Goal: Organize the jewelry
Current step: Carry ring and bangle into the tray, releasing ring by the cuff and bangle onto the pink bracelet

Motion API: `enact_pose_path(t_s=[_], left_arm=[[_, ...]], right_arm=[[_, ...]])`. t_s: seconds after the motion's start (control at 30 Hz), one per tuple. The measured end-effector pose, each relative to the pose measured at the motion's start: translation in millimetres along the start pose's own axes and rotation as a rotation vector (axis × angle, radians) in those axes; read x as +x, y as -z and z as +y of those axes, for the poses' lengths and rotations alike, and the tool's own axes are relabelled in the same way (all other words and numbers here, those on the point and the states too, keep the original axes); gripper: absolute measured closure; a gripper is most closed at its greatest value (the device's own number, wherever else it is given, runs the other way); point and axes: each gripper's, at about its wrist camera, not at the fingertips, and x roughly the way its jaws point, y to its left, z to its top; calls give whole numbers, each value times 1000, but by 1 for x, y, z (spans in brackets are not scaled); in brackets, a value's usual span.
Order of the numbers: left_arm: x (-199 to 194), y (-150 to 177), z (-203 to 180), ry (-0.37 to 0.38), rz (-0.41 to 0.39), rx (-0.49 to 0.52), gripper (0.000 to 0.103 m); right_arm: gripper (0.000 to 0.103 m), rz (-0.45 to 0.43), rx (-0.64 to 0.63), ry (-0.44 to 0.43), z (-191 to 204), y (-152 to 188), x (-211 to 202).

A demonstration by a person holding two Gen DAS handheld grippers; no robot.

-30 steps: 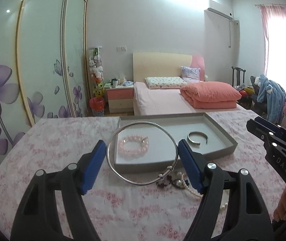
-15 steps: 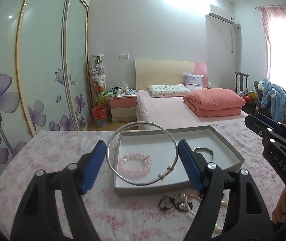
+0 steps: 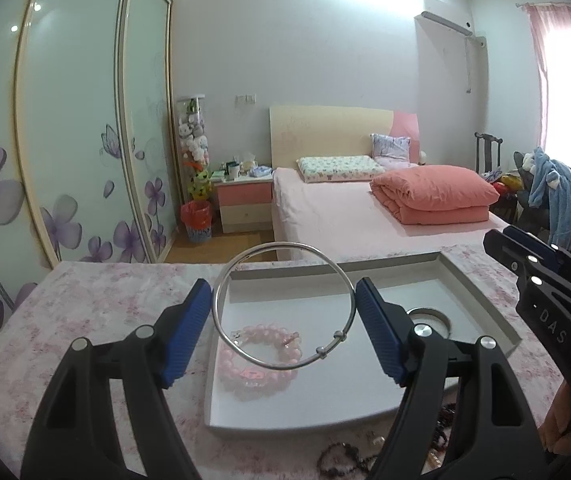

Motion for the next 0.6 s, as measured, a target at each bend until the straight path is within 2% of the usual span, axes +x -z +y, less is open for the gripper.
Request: enact_pose_path(t_s=[0.37, 0.6], left_arm=[[47, 11, 2, 16, 94, -9, 31], [69, 17, 1, 29, 145, -14, 31]], right_arm=[[80, 165, 37, -17, -5, 21, 49], [80, 224, 54, -35, -4, 31, 62]])
